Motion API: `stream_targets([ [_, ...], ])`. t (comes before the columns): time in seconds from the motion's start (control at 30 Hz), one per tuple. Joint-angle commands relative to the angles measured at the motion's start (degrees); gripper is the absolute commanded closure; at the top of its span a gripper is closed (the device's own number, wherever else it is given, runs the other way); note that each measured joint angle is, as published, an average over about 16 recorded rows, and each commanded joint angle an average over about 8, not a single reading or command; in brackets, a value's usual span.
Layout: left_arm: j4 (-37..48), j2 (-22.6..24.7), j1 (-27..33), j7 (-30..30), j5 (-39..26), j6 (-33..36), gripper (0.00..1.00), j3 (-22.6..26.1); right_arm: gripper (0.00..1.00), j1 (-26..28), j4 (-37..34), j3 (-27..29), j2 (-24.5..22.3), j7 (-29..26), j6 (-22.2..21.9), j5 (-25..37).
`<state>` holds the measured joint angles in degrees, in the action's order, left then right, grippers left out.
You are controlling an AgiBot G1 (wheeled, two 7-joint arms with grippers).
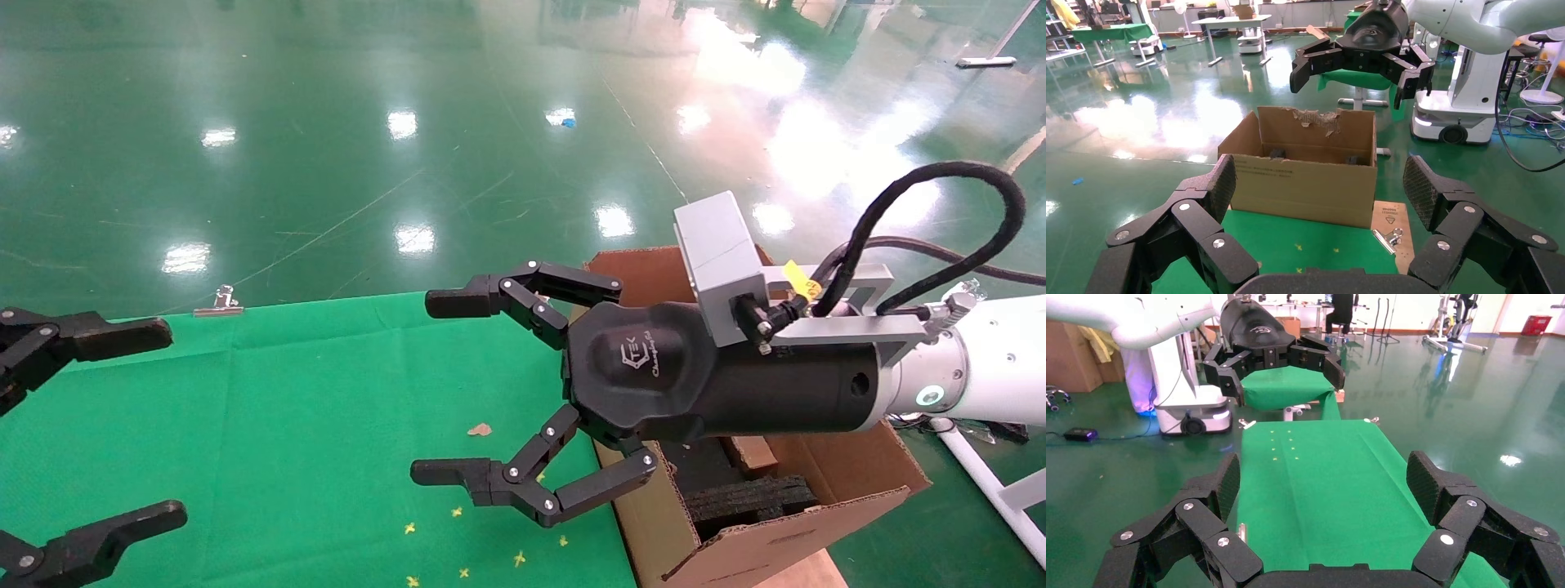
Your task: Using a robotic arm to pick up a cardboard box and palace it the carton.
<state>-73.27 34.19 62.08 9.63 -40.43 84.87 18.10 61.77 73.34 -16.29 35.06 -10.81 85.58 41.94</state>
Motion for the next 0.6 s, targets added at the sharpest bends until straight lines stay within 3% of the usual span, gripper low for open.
stream_targets([
  [0.03, 0.0, 0.0, 0.0, 0.0, 0.0, 0.0, 0.00, 0.0, 0.00, 0.0, 0.0, 0.0, 0.0, 0.0, 0.0, 0.0],
  [0.6, 0.0, 0.0, 0.0, 0.0, 0.0, 0.0, 0.00, 0.0, 0.00, 0.0, 0.0, 0.0, 0.0, 0.0, 0.0, 0.0],
])
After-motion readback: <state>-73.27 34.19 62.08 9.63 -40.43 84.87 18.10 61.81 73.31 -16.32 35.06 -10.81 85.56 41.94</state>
